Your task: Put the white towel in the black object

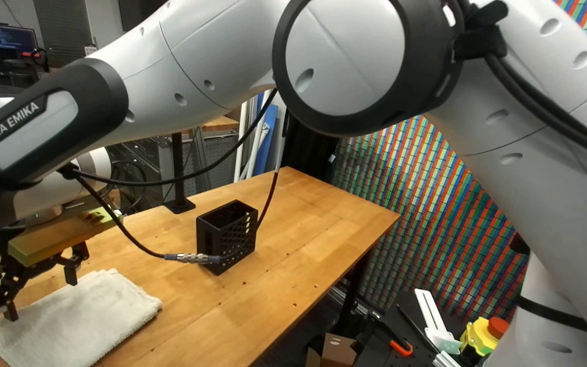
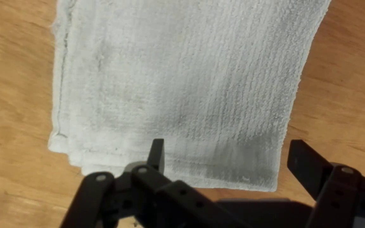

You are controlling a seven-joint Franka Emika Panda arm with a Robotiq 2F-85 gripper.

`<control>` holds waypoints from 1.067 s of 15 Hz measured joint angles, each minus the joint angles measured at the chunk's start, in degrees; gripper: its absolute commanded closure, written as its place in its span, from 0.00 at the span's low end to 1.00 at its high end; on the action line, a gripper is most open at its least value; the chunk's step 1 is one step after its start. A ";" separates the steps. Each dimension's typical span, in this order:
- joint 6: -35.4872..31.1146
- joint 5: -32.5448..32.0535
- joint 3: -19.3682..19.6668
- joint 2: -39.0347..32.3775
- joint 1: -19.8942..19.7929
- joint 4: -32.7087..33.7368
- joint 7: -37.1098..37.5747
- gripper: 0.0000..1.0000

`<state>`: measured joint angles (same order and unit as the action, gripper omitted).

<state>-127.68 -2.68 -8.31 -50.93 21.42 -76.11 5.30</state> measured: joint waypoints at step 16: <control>-6.46 2.09 -0.68 -3.88 -0.28 -3.55 1.61 0.34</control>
<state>-134.14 -0.59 -8.99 -54.81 21.14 -79.66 6.92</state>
